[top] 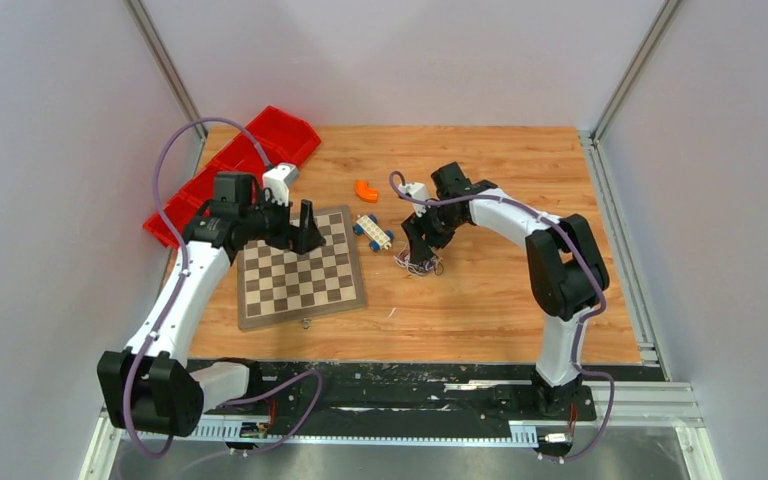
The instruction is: Untangle the cables
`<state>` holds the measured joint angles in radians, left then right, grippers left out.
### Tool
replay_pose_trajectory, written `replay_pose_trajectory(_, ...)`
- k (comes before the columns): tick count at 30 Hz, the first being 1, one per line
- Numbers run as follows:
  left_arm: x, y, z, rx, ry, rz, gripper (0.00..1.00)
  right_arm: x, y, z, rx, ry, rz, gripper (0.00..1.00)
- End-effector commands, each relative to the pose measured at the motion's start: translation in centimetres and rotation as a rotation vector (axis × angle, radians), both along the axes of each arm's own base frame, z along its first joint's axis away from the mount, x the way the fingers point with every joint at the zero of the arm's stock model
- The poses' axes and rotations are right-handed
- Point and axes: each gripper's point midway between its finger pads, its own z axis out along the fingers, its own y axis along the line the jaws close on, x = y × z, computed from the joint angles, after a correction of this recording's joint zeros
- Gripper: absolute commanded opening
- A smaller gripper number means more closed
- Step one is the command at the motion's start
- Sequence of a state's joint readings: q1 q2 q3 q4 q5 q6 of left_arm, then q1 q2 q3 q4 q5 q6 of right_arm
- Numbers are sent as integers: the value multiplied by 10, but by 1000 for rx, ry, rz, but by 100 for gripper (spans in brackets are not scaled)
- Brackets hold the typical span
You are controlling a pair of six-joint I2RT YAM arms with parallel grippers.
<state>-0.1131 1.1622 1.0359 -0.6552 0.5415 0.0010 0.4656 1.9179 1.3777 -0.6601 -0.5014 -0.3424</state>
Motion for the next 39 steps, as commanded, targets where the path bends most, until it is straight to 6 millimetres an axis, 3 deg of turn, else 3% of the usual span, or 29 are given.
replay_pose_trajectory(1, 17, -5, -2, -53, 35, 103, 100, -2, 18, 6, 66, -1, 57, 48)
replay_pose_trajectory(4, 29, -6, -3, -50, 31, 159, 100, -17, 9, 5, 57, 11, 76, 10)
replay_pose_trajectory(5, 33, -6, 0, -49, 28, 177, 100, -20, 7, 9, 62, 10, 78, 1)
replay_pose_trajectory(9, 32, -36, 17, -100, -11, 60, 100, -29, 1, 54, 159, -26, 72, 0)
replay_pose_trajectory(13, 9, -91, 45, -226, -132, -204, 100, -34, -5, 117, 319, -60, 55, 0)
replay_pose_trajectory(16, -6, -128, 47, -297, -76, -335, 100, -46, -4, 151, 441, -17, 61, 0)
replay_pose_trajectory(20, -19, -165, 54, -412, -19, -432, 100, -64, 2, 176, 559, 55, 101, 0)
replay_pose_trajectory(23, -30, -195, 69, -472, -105, -523, 100, -68, 5, 188, 602, 76, 117, 0)
replay_pose_trajectory(25, -34, -211, 69, -475, -122, -555, 100, -71, 5, 198, 654, 112, 136, 0)
replay_pose_trajectory(28, -25, -227, 62, -479, -100, -530, 98, -76, 4, 211, 711, 142, 158, 0)
replay_pose_trajectory(30, -19, -233, 57, -490, -83, -523, 81, -74, -3, 215, 725, 140, 141, 0)
replay_pose_trajectory(31, -17, -235, 52, -487, -66, -523, 64, -70, -9, 214, 722, 139, 115, 0)
replay_pose_trajectory(32, -17, -236, 49, -483, -54, -526, 55, -62, -17, 211, 710, 125, 74, 0)
replay_pose_trajectory(33, -17, -235, 47, -474, -53, -530, 34, -53, -25, 206, 686, 108, 24, 0)
replay_pose_trajectory(35, -18, -231, 45, -450, -55, -529, 12, -32, -49, 188, 600, 73, -116, 0)
replay_pose_trajectory(37, -18, -222, 42, -432, -61, -518, 1, -15, -76, 171, 526, 35, -238, 0)
replay_pose_trajectory(39, -16, -210, 35, -412, -48, -489, 0, -7, -101, 162, 485, 0, -316, 0)
